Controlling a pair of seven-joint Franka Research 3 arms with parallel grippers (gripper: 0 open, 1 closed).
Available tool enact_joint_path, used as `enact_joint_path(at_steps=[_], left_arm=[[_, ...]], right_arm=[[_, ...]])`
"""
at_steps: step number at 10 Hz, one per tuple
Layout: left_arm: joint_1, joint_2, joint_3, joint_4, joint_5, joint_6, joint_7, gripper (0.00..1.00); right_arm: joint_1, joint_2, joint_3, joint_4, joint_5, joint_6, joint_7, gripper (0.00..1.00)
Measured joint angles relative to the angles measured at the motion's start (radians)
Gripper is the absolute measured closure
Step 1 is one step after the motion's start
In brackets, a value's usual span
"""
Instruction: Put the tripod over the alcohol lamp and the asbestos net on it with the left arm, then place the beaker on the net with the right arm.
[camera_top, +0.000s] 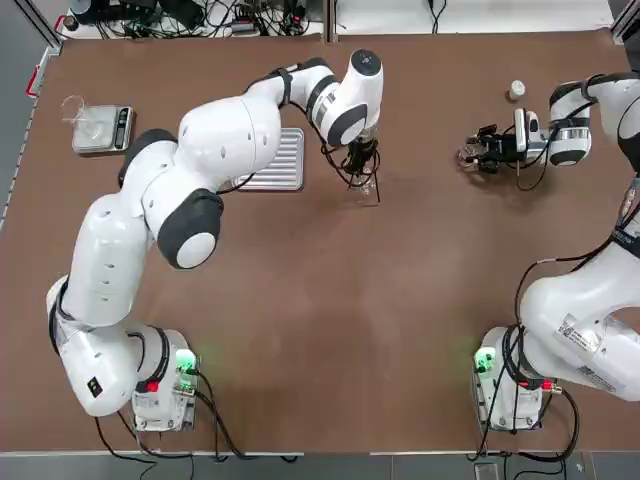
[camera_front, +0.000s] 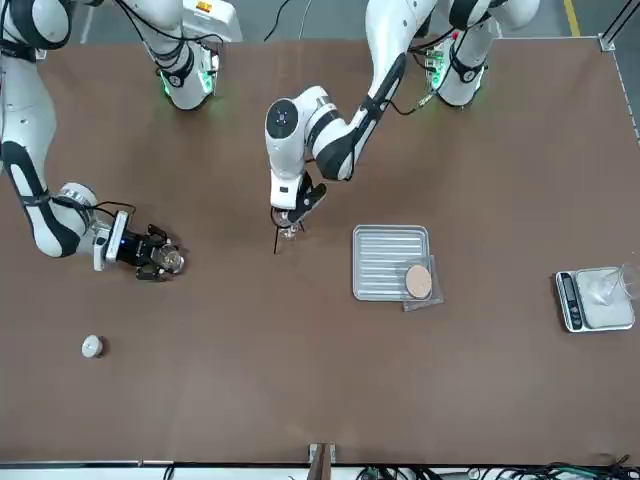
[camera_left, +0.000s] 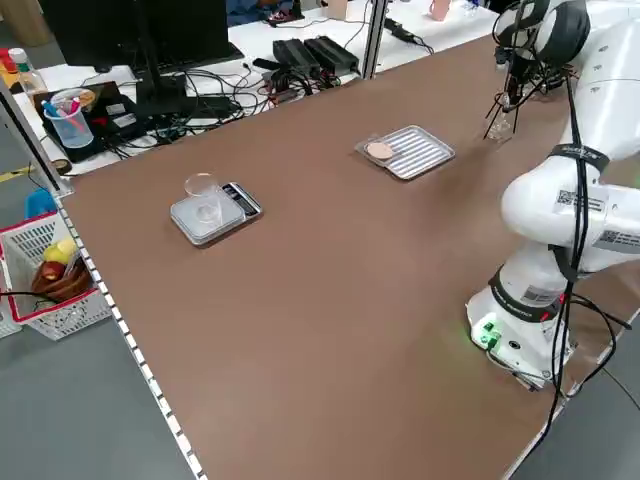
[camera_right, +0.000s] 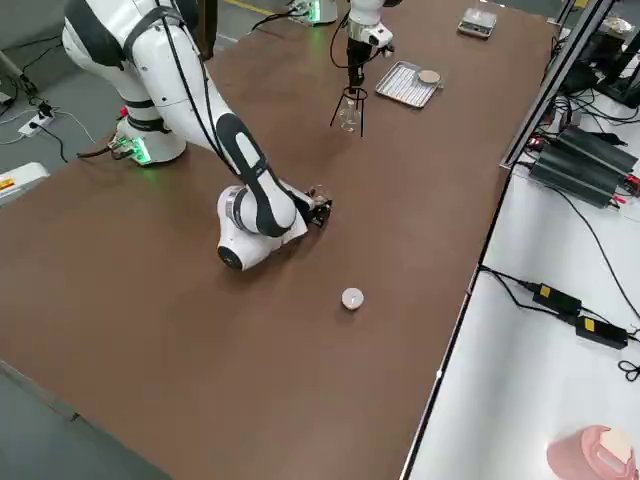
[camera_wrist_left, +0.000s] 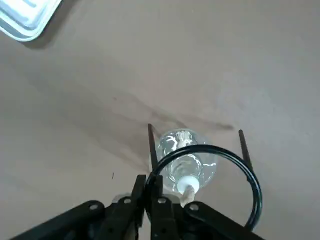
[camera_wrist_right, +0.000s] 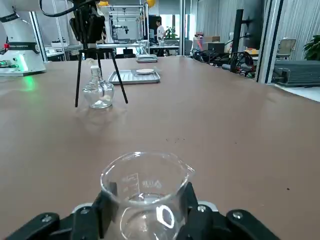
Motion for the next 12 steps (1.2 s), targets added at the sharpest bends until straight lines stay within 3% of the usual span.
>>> enact_joint_path(at_steps=[5,8,12], left_arm=[[0.0,0.0,0.001,0.001,0.0,0.0,0.0,0.92],[0.0,0.0,0.001,0.001,0.0,0.0,0.0,0.81],[0.0,0.0,0.001,0.001,0.0,0.0,0.0,0.78]], right_arm=[[0.0,0.0,0.0,0.0,0.0,0.0,0.0,0.42],[0.0,0.0,0.0,0.0,0.0,0.0,0.0,0.42],[0.0,0.0,0.0,0.004,0.0,0.0,0.0,0.42]])
